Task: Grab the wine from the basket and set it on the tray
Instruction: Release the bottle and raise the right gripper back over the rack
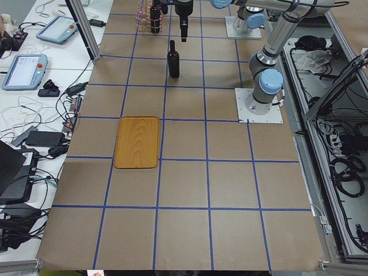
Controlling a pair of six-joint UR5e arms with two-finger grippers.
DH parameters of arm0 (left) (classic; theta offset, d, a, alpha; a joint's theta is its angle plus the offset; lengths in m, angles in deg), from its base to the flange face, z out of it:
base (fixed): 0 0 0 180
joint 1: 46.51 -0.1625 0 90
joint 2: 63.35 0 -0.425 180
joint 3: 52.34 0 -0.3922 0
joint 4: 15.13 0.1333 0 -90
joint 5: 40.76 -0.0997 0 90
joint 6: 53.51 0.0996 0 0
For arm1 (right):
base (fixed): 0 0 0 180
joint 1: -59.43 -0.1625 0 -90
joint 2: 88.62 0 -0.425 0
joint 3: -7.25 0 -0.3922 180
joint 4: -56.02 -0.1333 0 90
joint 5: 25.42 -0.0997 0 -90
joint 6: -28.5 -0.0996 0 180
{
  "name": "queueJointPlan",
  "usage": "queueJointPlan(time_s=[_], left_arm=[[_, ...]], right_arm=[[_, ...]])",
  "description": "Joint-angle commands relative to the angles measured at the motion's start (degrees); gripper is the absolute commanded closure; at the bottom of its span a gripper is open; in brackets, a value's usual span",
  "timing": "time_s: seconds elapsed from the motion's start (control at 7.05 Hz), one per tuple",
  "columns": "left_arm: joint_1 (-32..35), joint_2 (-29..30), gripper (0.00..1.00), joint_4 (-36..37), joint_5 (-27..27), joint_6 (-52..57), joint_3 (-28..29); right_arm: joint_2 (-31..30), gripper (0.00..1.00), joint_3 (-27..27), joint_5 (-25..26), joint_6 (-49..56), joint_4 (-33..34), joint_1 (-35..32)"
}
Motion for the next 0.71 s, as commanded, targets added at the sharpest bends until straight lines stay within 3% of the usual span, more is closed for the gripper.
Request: queueJointPlan(time_s=[0.0, 0.28, 0.57], left_arm=[[0.07, -0.78, 0.0, 0.3, -0.55, -0.57, -0.97], [0.07, 1.31, 0.0, 0.91, 0.06, -3.44, -1.31], [1.64, 4.91, 0.0, 5.13, 0.42, -7.22, -0.79]], right_arm=[[-1.12, 0.0, 2.39, 1.95, 4.79, -0.85, 1.17], [-5.77, 0.0, 8.89, 2.04, 6.66, 0.47, 1.35], [-5.88, 0.0, 9.09, 2.39, 6.66, 2.76, 1.35]])
